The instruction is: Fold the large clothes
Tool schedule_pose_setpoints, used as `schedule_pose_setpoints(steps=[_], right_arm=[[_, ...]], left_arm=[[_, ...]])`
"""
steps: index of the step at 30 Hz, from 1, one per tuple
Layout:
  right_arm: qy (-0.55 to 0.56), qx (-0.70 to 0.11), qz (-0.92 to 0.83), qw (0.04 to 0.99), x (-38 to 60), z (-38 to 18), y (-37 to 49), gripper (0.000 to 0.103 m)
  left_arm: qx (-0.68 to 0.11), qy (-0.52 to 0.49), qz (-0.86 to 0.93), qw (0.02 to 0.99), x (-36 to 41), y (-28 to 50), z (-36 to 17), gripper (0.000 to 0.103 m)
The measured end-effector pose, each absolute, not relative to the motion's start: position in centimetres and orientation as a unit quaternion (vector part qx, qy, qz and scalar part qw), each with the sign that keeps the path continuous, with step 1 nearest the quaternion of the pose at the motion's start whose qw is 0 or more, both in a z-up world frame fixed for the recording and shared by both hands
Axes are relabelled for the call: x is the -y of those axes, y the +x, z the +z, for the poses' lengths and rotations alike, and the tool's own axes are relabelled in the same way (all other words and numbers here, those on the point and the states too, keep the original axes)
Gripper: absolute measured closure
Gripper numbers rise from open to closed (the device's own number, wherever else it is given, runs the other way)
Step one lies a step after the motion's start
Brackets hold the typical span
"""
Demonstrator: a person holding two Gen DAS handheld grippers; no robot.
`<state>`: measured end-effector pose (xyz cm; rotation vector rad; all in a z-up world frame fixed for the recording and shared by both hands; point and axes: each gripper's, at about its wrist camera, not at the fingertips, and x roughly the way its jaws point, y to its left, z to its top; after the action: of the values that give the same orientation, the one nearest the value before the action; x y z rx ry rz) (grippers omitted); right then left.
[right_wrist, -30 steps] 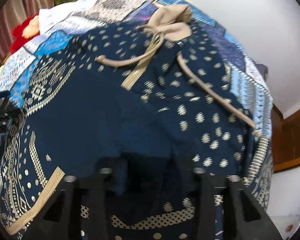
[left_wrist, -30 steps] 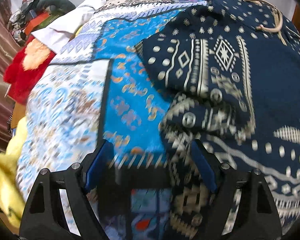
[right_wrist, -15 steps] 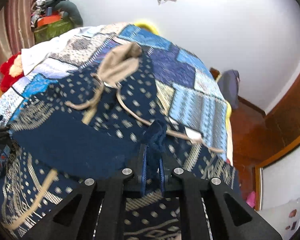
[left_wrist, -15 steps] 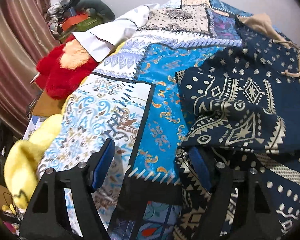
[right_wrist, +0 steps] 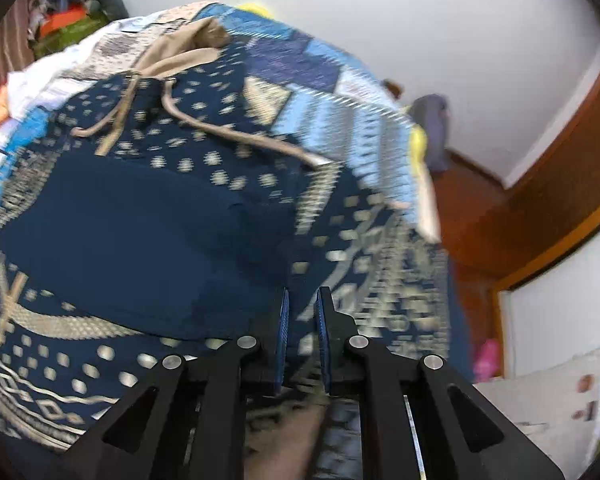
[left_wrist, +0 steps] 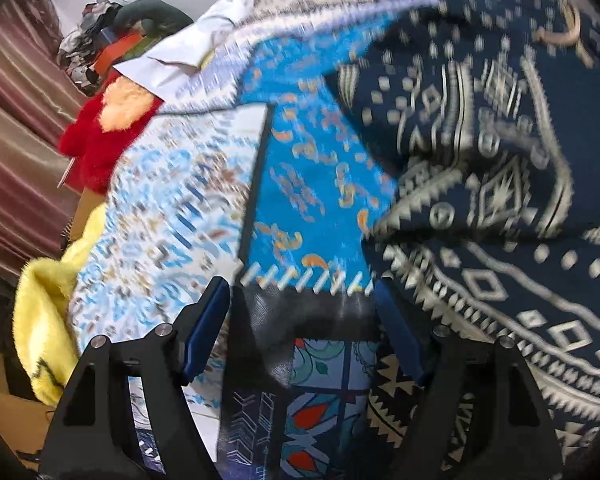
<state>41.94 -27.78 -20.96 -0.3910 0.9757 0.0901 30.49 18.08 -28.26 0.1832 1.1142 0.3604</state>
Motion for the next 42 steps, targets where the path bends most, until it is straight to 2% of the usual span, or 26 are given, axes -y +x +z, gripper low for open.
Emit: schedule_pose_setpoints(steps=[3,7,12,18,22,24,25,30,32,34,38,42], right_arm=[[-0.194,-0.439,0.012,0.877,28.9,-19.5,41.5,0.094],[-0.138,-0.423,0.029,0.895,30.2,-16.6,41.6,0.094],[-0.062,-0.438,0.105,0.891,28.4,-14.6,43.3,0.094],[-0.085,-0.498,0.189,0.842,22.6,-18.7,45.2,0.094],[-0.139,-0.54,0.193,0.808,20.5,-23.2,45.3,0.094],[-0.143,-0.528,0.198,0.814,20.9,-23.8,44.9,0.094],[-0.143,-0.525,0.193,0.816,21.4,-23.7,44.8,0.094],[-0.116,-0.534,0.187,0.817,24.2,-23.1,44.2,0.094],[-0.116,-0.533,0.182,0.818,24.6,-22.9,43.6,0.094],[-0.138,-0.526,0.171,0.822,24.2,-22.7,43.0,0.094],[-0.2,-0.504,0.139,0.829,22.6,-23.2,41.9,0.094],[-0.206,-0.504,0.127,0.829,22.2,-23.2,41.6,0.094]], left_arm=[[-0.5,0.043,0.168,0.849,-19.7,31.2,-25.7,0.027],[-0.492,0.018,0.167,0.854,-21.4,35.0,-23.6,0.027],[-0.512,0.021,0.141,0.847,-21.0,40.5,-24.8,0.027],[-0.549,0.049,0.15,0.821,-20.2,46.6,-29.1,0.026],[-0.524,0.051,0.18,0.831,-20.8,48.5,-28.9,0.016],[-0.52,0.049,0.195,0.83,-21.4,49.1,-29.1,0.01],[-0.52,0.05,0.198,0.83,-21.5,49.2,-29.2,0.007],[-0.523,0.062,0.196,0.827,-21.6,49.0,-29.0,0.008],[-0.534,0.064,0.197,0.82,-21.7,48.6,-28.9,0.01],[-0.54,0.063,0.196,0.816,-21.6,47.7,-28.1,0.018],[-0.522,0.064,0.166,0.834,-19.9,45.4,-24.2,0.018],[-0.492,0.067,0.105,0.862,-16.4,42.2,-20.5,0.018]])
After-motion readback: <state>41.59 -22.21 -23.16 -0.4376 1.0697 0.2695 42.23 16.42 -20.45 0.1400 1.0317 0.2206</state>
